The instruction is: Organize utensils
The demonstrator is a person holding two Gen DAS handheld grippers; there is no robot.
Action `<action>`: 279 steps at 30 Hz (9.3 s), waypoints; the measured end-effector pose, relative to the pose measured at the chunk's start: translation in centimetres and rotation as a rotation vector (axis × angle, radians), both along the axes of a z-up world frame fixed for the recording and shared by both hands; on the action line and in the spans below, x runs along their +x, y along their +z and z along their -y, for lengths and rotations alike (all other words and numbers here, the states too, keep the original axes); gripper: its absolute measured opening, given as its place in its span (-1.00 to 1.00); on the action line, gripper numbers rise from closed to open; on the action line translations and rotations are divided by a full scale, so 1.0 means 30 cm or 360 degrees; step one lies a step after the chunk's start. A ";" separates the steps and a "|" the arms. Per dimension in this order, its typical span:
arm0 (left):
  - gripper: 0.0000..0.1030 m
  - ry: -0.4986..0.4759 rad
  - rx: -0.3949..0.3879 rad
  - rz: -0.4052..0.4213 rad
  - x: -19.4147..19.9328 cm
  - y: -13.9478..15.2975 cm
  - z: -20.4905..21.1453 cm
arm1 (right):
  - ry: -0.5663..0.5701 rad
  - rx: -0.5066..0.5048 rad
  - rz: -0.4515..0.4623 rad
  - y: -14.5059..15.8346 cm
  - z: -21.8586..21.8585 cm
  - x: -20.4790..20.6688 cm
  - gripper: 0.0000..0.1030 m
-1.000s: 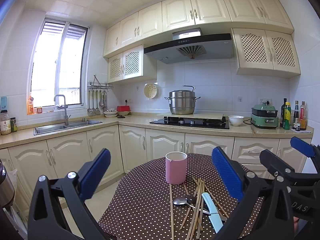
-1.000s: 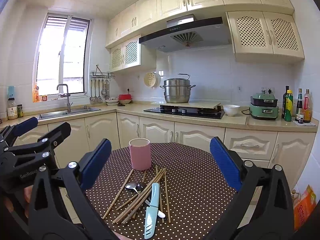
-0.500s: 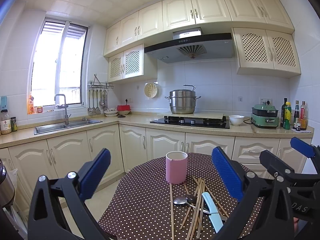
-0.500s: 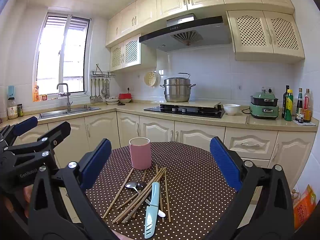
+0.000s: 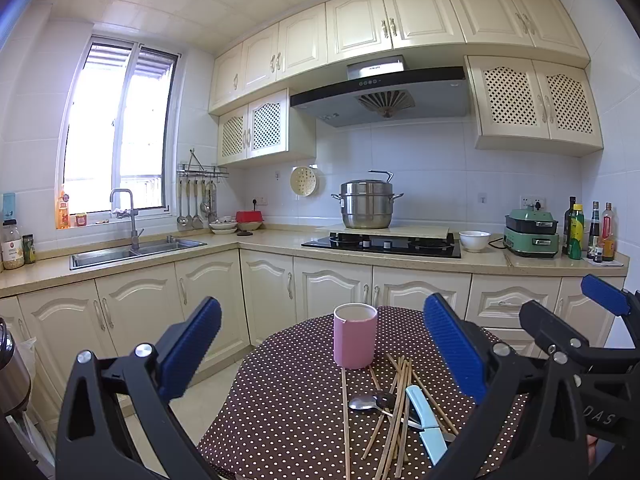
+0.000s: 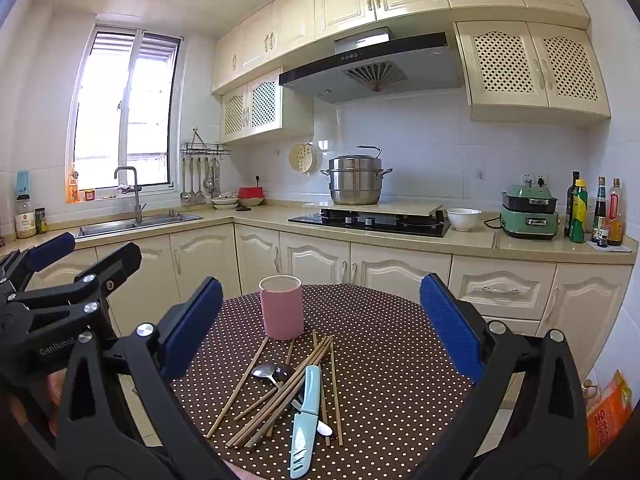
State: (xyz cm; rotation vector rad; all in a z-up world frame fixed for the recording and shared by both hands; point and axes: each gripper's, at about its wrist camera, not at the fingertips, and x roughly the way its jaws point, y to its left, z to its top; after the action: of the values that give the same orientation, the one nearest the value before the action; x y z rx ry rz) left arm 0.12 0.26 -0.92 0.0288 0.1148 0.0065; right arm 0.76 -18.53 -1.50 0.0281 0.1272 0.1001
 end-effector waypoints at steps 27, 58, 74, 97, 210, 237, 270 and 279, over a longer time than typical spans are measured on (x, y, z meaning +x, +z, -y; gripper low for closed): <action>0.92 -0.0001 -0.0003 -0.0013 0.006 0.003 -0.008 | 0.0004 0.0001 -0.0015 0.005 -0.007 0.008 0.88; 0.92 -0.0004 0.0053 -0.0265 0.234 -0.131 0.011 | 0.0068 0.0038 -0.0331 -0.134 0.009 0.229 0.88; 0.37 -0.0242 -0.0118 -0.1175 0.627 -0.505 -0.114 | -0.0049 -0.0026 -0.0833 -0.397 0.107 0.493 0.88; -0.10 -0.0266 0.0214 -0.1624 0.993 -0.636 0.064 | 0.0211 -0.0295 -0.1495 -0.508 0.081 0.912 0.74; 0.45 -0.0190 -0.0270 -0.0285 0.895 -0.110 -0.078 | 0.0395 0.0409 -0.0323 -0.072 0.069 0.956 0.39; 0.49 -0.0451 -0.0223 -0.1230 0.782 -0.435 -0.002 | 0.0188 0.0308 -0.0758 -0.328 0.247 0.642 0.56; 0.19 -0.0596 -0.0053 -0.1394 0.771 -0.539 0.163 | 0.0395 0.0227 -0.1177 -0.522 0.242 0.638 -0.58; -0.46 -0.0649 0.0081 -0.1436 0.859 -0.544 0.262 | 0.0408 0.0338 -0.1174 -0.517 0.311 0.655 -0.60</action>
State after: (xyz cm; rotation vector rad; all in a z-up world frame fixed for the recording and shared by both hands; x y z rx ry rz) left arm 25.89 -7.59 -17.25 0.1044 1.0088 -0.4152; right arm 20.40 -27.86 -17.02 0.2615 0.8580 0.3576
